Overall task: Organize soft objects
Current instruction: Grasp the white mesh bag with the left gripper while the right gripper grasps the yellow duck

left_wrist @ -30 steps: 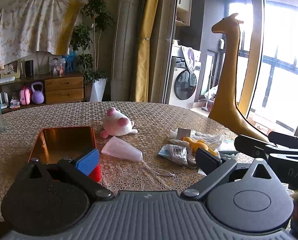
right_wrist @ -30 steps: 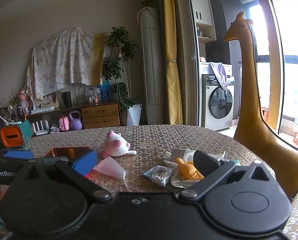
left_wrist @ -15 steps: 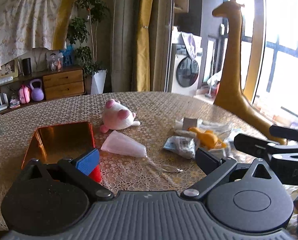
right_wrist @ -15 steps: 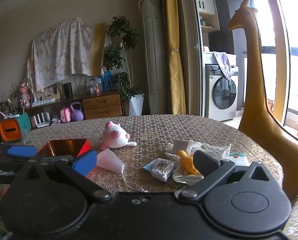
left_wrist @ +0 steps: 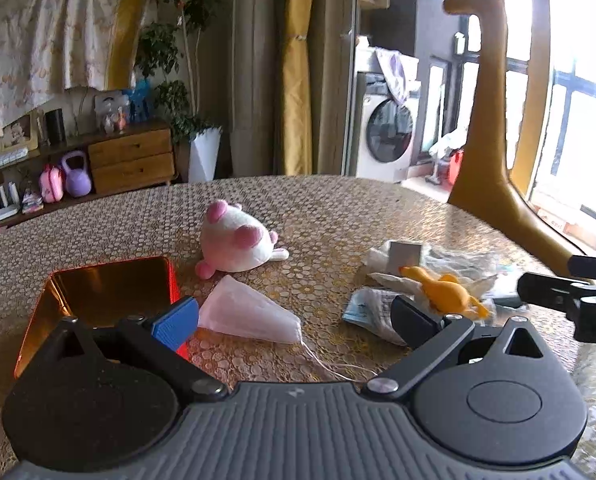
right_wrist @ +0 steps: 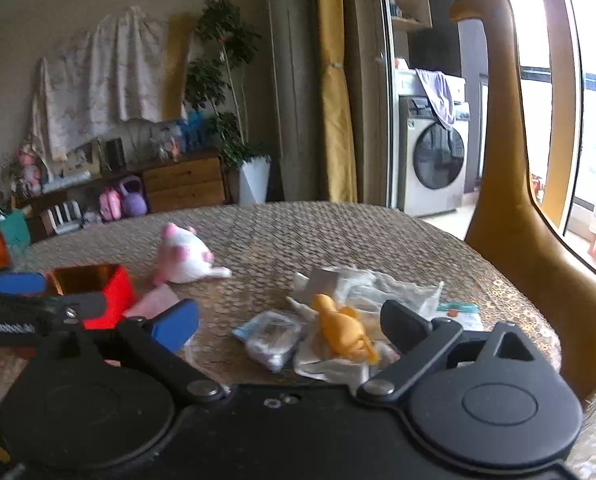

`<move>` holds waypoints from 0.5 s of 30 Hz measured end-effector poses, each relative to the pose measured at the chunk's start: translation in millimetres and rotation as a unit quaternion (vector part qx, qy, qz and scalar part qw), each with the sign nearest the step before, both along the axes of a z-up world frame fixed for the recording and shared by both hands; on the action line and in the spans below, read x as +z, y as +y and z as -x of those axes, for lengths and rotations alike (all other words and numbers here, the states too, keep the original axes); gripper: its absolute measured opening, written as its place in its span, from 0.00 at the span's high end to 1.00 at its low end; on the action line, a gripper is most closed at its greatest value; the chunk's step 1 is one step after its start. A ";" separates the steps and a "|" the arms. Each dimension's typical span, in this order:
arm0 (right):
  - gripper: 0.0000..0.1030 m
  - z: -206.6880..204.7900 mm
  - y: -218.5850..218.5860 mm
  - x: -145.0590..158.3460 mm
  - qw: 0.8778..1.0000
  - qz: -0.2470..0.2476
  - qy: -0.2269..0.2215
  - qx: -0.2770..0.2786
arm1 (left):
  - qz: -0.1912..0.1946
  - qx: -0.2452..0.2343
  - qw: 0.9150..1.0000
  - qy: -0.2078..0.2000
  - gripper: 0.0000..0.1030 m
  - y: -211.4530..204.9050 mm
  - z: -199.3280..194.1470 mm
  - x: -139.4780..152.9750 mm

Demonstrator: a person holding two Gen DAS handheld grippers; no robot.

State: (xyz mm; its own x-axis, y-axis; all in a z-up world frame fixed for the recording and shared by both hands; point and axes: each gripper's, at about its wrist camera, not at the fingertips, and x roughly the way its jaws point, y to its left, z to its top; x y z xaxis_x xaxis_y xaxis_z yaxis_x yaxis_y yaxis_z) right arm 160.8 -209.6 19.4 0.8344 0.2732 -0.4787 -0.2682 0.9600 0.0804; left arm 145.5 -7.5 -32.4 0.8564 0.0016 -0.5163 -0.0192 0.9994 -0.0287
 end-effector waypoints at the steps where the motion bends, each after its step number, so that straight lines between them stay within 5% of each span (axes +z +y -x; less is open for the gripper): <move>1: 0.09 -5.8 -2.0 -1.7 1.000 0.003 0.005 0.000 | 0.000 0.007 1.000 0.007 0.00 -0.1 -8.0 -2.1; 15: 0.24 -82.8 -13.6 -48.5 0.994 0.040 0.097 0.016 | 0.017 0.101 0.988 0.115 0.00 2.4 -110.8 -42.2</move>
State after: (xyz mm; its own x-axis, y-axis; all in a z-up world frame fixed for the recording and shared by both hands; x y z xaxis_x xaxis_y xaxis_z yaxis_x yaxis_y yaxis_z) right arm 243.7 -223.1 -29.1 0.7157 0.2530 -0.6509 -0.2866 0.9564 0.0567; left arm 256.3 -5.1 -74.6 0.7009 0.1408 -0.6992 -0.2288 0.9729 -0.0335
